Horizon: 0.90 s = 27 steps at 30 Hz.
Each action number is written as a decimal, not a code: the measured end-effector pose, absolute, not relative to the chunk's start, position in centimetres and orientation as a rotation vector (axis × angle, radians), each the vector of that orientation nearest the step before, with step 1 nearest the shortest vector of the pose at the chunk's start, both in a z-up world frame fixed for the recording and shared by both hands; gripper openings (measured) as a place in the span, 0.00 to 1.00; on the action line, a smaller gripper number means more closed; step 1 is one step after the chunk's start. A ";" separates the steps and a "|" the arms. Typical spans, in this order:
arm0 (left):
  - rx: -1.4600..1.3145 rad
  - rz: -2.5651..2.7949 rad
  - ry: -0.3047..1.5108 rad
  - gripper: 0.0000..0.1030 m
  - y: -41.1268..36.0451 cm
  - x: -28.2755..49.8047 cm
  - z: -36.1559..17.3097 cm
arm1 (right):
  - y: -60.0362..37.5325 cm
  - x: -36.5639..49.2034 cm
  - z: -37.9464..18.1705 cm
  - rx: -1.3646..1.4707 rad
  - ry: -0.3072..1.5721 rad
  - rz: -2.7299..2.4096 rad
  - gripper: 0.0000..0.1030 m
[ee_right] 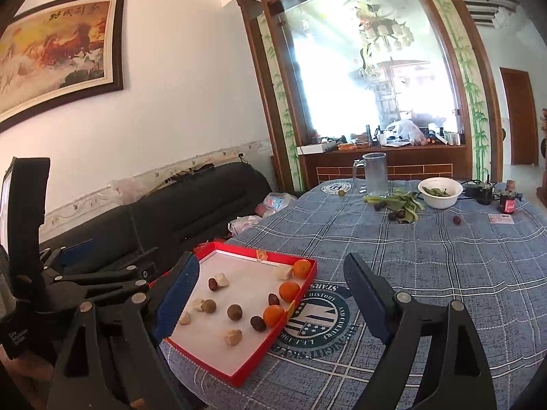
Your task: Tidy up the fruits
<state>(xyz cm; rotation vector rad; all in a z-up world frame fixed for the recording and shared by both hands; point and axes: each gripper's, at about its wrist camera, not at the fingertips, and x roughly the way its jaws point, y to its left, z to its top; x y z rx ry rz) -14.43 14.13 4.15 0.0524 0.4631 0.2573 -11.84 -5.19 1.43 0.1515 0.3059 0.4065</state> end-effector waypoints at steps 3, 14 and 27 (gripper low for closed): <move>0.047 0.253 0.471 1.00 14.4 -14.5 4.0 | -4.7 -12.0 1.3 0.140 0.309 0.407 0.84; 0.019 0.253 0.490 1.00 15.6 -14.8 3.5 | -3.1 -12.7 1.4 0.091 0.312 0.406 0.84; 0.000 0.236 0.516 1.00 16.7 -15.5 2.7 | -2.2 -13.3 1.4 0.069 0.316 0.403 0.84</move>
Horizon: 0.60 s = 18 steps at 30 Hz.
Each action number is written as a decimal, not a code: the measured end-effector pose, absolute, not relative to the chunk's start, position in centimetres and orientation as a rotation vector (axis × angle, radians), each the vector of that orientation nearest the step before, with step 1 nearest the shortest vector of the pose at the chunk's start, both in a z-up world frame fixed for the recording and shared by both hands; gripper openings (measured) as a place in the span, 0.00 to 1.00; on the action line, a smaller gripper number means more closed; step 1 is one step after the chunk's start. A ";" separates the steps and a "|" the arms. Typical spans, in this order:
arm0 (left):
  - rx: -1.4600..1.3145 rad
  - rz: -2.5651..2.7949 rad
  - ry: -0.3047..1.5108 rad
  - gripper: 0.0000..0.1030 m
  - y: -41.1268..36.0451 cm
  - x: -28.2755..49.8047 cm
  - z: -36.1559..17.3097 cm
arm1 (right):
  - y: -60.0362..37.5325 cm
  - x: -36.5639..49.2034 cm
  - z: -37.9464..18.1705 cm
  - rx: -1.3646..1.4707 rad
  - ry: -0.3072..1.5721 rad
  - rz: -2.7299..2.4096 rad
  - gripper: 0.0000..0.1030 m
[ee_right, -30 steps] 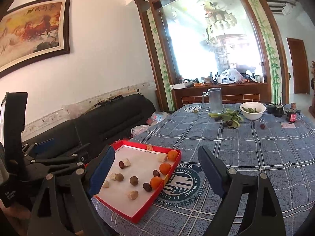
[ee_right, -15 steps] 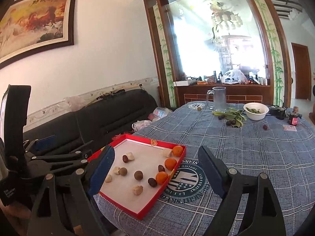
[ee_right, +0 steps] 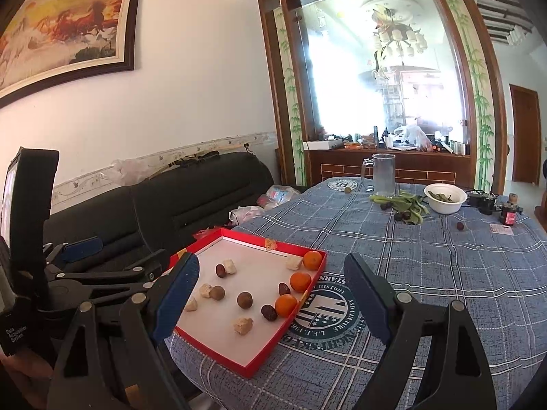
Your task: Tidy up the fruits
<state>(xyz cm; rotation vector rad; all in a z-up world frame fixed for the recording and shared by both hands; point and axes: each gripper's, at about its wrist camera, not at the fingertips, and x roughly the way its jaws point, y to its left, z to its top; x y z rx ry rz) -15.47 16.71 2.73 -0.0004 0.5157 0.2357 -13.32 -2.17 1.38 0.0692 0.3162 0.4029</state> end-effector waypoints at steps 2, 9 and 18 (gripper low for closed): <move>-0.004 0.234 0.514 1.00 16.9 -15.6 2.7 | -1.9 -13.4 1.4 0.065 0.318 0.403 0.84; -0.021 0.241 0.498 1.00 17.7 -16.3 2.8 | -1.4 -13.7 1.4 0.050 0.316 0.404 0.84; -0.014 0.235 0.505 1.00 18.4 -16.6 2.2 | -0.6 -13.7 1.5 0.028 0.314 0.399 0.84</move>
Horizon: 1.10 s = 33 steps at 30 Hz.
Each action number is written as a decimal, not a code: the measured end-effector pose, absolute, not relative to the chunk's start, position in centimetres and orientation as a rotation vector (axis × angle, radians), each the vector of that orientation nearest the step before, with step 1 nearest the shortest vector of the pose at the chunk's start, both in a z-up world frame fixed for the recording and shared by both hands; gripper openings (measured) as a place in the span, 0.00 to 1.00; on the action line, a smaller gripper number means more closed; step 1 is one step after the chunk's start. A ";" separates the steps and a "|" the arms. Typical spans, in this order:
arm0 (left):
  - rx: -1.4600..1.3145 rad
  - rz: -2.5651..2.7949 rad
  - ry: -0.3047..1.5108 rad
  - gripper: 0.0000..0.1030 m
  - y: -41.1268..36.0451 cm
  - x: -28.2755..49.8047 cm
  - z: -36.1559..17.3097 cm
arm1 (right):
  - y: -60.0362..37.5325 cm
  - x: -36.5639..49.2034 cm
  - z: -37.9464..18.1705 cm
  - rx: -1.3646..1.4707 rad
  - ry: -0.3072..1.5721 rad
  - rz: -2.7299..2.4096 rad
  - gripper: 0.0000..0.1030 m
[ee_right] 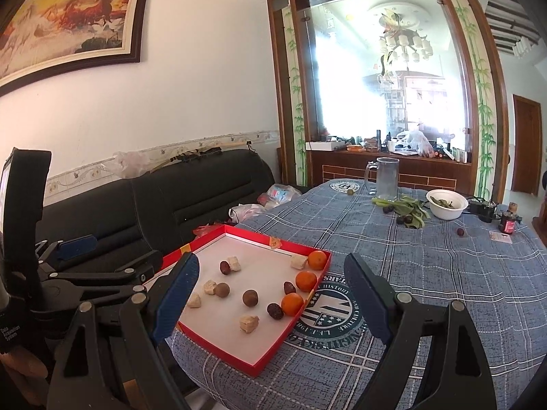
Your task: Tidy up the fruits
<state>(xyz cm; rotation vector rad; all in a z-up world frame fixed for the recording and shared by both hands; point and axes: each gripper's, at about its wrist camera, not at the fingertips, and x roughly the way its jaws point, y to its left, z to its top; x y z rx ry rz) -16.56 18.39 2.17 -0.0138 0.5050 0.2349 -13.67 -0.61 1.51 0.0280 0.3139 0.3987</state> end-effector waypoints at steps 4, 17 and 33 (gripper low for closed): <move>-0.016 0.227 0.506 1.00 18.8 -16.7 1.9 | -0.1 -13.6 1.6 0.020 0.315 0.382 0.84; -0.036 0.220 0.491 1.00 20.4 -17.4 1.7 | 1.7 -13.5 1.6 0.010 0.340 0.367 0.84; -0.056 0.261 0.499 1.00 22.9 -16.3 1.3 | 4.1 -12.5 1.9 -0.048 0.330 0.388 0.84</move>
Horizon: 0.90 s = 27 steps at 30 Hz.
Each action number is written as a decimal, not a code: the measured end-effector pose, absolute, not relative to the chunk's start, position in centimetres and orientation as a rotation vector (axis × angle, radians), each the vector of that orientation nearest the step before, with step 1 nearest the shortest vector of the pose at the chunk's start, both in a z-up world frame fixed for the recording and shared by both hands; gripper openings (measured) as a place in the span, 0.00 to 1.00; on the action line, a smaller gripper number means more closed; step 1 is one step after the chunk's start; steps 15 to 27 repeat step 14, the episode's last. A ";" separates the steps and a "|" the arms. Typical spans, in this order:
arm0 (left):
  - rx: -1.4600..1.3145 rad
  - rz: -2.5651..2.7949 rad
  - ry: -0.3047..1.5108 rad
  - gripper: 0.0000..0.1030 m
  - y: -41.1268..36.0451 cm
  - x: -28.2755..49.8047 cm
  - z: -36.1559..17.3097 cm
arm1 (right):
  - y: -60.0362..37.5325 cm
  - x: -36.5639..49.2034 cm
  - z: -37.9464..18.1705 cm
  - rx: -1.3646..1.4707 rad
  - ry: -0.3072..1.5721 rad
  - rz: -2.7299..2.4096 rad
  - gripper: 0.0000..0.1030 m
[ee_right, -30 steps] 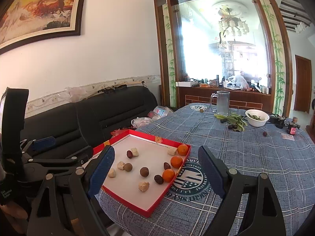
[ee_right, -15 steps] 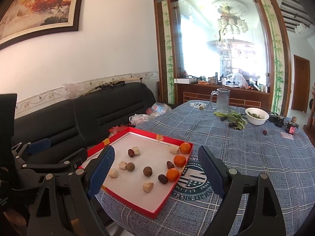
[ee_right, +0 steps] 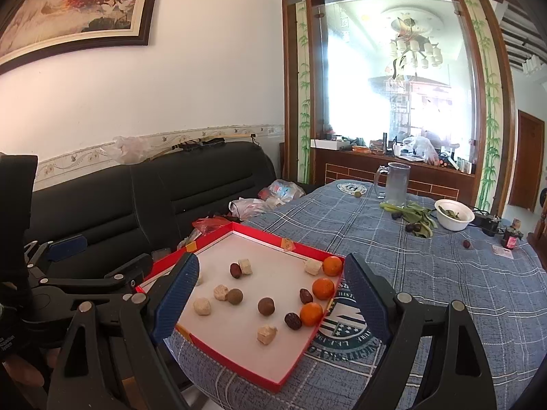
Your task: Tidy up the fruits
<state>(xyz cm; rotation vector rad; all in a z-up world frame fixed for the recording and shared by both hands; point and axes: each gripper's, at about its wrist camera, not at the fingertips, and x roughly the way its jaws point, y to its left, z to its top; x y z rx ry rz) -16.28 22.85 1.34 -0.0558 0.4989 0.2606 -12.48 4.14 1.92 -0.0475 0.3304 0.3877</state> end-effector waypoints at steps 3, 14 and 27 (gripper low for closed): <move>-0.046 0.268 0.505 1.00 23.1 -15.6 1.2 | 4.5 -11.8 1.8 -0.048 0.335 0.394 0.84; -0.035 0.247 0.509 1.00 22.5 -13.4 1.7 | 4.1 -9.1 1.6 -0.007 0.364 0.425 0.84; -0.035 0.247 0.509 1.00 22.5 -13.4 1.7 | 4.1 -9.1 1.6 -0.007 0.364 0.425 0.84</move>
